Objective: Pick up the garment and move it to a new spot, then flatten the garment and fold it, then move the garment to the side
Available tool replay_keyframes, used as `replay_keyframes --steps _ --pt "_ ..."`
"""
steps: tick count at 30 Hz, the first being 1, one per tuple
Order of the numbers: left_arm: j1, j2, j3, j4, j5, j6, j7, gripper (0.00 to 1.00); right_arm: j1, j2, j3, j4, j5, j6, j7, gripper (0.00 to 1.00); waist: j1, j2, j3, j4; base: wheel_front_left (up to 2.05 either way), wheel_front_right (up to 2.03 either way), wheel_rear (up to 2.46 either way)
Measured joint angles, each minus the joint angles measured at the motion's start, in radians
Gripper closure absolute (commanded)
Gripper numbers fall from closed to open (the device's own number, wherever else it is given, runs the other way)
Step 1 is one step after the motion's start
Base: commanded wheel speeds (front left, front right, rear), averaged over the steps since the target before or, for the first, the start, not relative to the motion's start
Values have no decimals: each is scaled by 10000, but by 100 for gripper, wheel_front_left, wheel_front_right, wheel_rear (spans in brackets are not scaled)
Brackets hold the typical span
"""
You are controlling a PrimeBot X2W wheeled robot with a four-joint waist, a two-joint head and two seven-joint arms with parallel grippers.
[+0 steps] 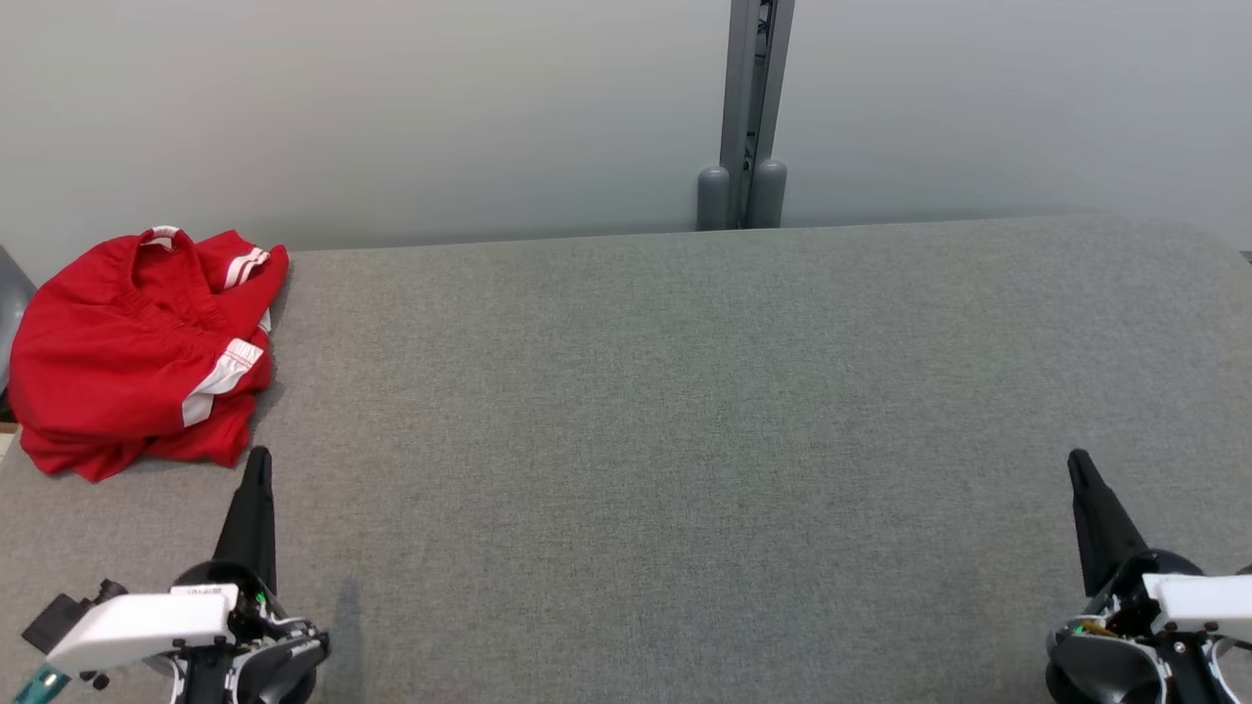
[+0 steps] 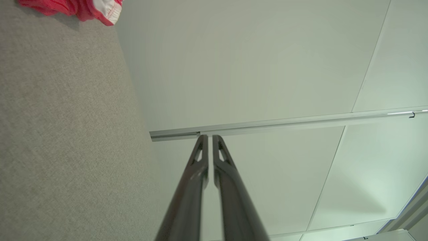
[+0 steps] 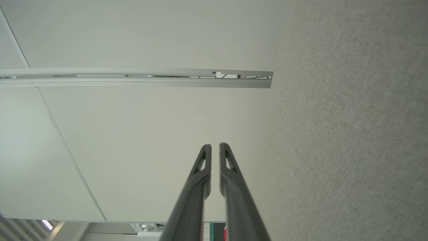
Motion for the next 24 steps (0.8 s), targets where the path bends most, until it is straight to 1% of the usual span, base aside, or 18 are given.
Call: replay_keyframes --steps 6,14,20,24 --pt "514 -159 -105 391 2 4 -82 0 441 169 90 374 -2 -12 -52 0 -1 0 2 0 0 0 0" --pt "507 -161 -414 362 186 2 -428 0 451 169 290 314 -194 -12 -397 0 0 0 5 4 0 0 0" --pt "498 -150 -660 322 696 77 -708 0 451 161 357 215 -662 -12 -677 0 0 0 5 10 0 0 0" --pt "460 -142 -786 230 1214 167 -876 0 450 153 359 107 -1231 -12 -851 0 0 0 6 15 0 0 0"
